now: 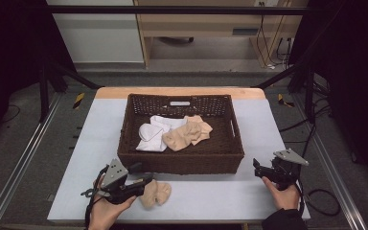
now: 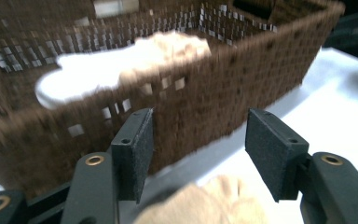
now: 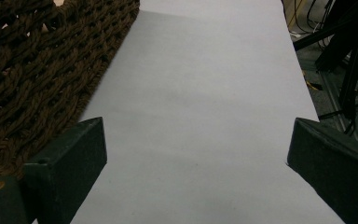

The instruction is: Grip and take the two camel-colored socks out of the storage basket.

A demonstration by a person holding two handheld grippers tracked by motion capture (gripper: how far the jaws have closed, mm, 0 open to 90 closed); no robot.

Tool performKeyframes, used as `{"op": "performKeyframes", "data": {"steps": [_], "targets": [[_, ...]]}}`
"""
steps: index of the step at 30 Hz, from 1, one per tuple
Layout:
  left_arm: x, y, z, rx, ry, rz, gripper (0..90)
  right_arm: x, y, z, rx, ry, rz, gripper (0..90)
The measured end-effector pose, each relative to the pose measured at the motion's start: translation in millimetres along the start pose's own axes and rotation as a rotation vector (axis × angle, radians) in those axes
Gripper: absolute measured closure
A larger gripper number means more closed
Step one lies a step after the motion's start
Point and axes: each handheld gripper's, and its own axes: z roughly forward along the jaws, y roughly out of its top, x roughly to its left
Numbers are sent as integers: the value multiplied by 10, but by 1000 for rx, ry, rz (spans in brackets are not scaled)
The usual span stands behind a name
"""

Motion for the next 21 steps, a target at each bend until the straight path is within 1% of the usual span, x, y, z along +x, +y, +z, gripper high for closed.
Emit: {"op": "performKeyframes", "data": {"steps": [2,5,8,10,14,17,19,20,21], "targets": [[-1,117,-18,-31,3,0,415,1,1,-2,-2,0,1,48],[-10,269,-13,-59,6,12,415,3,5,-5,-3,1,2,48],[-21,439,21,-79,3,23,414,2,8,-8,-7,1,2,48],[-28,526,59,-95,1,23,412,1,11,-10,-8,3,5,47],[-5,681,164,-105,12,31,409,-3,13,-8,-10,3,5,45],[16,784,244,-113,13,30,408,-2,16,-10,-12,3,9,44],[20,860,295,-121,11,37,411,-3,17,-10,-12,3,9,43],[17,915,341,-124,12,35,412,-6,17,-8,-13,2,6,43],[17,943,363,-121,14,40,414,-4,18,-6,-12,3,9,43]]}}
